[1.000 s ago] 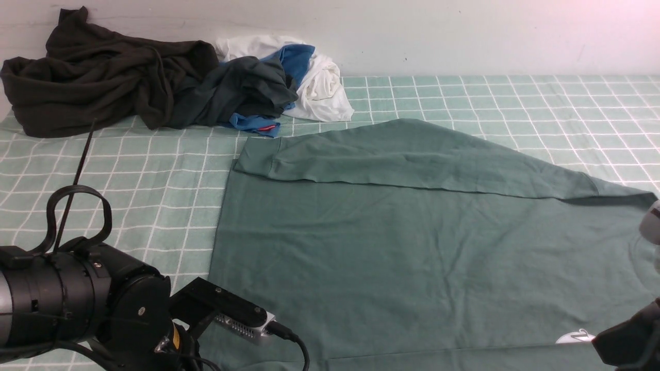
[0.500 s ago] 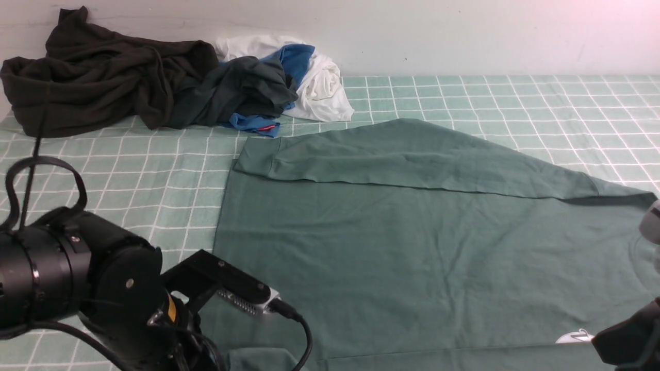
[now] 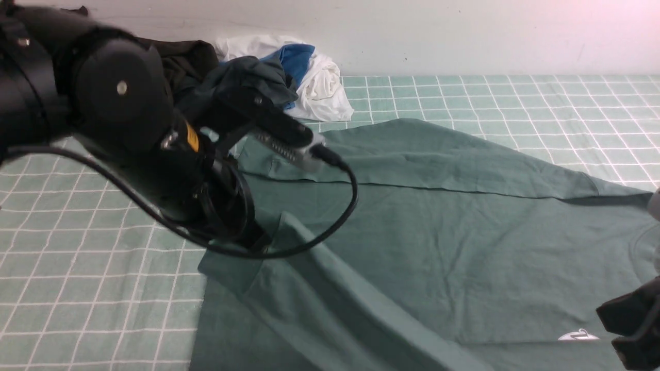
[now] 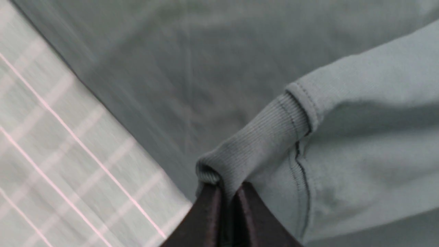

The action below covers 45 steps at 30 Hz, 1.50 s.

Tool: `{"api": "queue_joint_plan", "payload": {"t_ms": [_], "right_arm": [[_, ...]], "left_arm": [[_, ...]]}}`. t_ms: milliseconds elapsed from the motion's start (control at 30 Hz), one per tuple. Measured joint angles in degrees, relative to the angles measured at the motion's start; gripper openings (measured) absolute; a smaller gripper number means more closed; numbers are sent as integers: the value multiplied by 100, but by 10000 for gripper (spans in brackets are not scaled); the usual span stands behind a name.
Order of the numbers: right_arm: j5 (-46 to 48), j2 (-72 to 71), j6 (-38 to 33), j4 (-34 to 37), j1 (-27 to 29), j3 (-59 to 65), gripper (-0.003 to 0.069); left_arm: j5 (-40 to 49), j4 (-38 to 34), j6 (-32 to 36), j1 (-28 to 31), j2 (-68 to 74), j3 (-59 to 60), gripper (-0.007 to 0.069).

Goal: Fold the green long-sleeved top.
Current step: Use the left arm to drag and place the cuff at the centered position on the left edge of the fabric, then use the left arm to clamp the cuff farthest from it

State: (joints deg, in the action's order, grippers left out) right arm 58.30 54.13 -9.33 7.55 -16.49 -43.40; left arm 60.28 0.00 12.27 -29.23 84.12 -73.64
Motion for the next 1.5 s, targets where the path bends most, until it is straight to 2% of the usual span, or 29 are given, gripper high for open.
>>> {"api": "queue_joint_plan", "payload": {"t_ms": [33, 233, 367, 567, 767, 867, 1133, 1267, 1500], "right_arm": [[-25, 0, 141, -160, 0, 0, -14], [-49, 11, 481, -500, 0, 0, -14], [-49, 11, 573, -575, 0, 0, -14], [-44, 11, 600, -601, 0, 0, -14], [-44, 17, 600, -606, 0, 0, -14], [-49, 73, 600, -606, 0, -6, -14], [-84, 763, 602, -755, 0, -422, -14], [-247, 1175, 602, -839, 0, -880, -14], [-528, 1726, 613, -914, 0, -1435, -14]], "left_arm": [[176, 0, 31, 0, 141, -512, 20], [466, 176, 77, 47, 848, -1649, 20], [489, 181, 66, 272, 1341, -1764, 20], [317, 46, 35, 973, 2391, -1775, 20], [-29, 0, 29, 1103, 3011, -1775, 35], [-72, 0, 17, 1114, 3199, -1787, 87], [38, -189, -264, 1561, 3478, -2647, 353], [-89, -567, -279, 1811, 3715, -3205, 395], [-755, -940, -281, 1916, 4563, -3898, 399]]}}
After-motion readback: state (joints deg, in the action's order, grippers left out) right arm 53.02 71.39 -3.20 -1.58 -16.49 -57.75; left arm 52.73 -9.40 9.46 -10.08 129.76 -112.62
